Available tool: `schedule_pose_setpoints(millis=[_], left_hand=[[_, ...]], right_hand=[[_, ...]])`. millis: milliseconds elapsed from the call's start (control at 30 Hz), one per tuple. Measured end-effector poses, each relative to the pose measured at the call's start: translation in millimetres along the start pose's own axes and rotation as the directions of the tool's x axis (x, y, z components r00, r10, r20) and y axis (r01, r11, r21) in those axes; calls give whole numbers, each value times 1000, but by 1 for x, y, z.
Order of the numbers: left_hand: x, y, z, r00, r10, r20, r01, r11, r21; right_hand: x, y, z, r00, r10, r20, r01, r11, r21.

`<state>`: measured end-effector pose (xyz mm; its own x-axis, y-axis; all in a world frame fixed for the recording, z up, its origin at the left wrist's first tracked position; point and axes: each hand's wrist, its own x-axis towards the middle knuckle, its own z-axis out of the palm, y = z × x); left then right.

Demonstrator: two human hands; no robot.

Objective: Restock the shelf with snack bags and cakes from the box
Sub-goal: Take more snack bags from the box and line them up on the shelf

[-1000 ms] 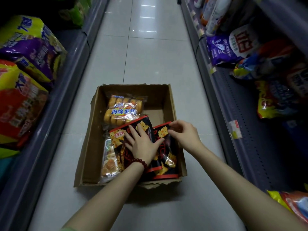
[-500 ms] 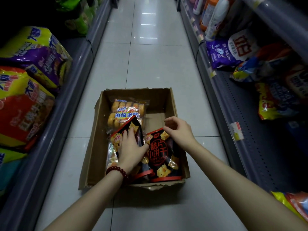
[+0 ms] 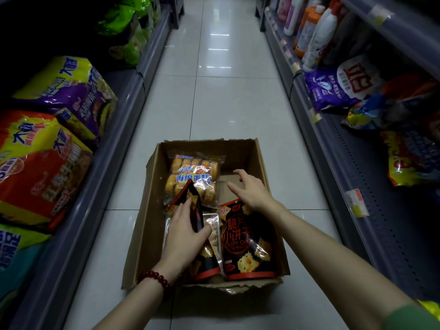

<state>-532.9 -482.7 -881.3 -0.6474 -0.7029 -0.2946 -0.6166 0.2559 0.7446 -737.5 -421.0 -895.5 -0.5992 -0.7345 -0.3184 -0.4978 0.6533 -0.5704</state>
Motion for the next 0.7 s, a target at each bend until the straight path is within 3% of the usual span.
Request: schedule_pose_setpoints(millis=[267,500,567,633,700], left_hand=[[-1,1,3,1000,0,15,1,998,-63],[-3,2,1,1000,2,22,0,997,-78],[-3,2,0,1000,1,24,0,997,-77],[-3,3,-1,1000,3,26,-2,998,-70],[-4,3,-2,1000,4,21,-2,998,-63]], right_hand=[[3,1,5,1000,2,17,0,991,-134],[-6,2,5,973,39,-226,-13,993,116],[-1,5,9,973,122,-198,-122,992,12],[2,1,11,976,207,-74,-215,967,-138],[1,-7,13,972,232,21,-216,930,-298]])
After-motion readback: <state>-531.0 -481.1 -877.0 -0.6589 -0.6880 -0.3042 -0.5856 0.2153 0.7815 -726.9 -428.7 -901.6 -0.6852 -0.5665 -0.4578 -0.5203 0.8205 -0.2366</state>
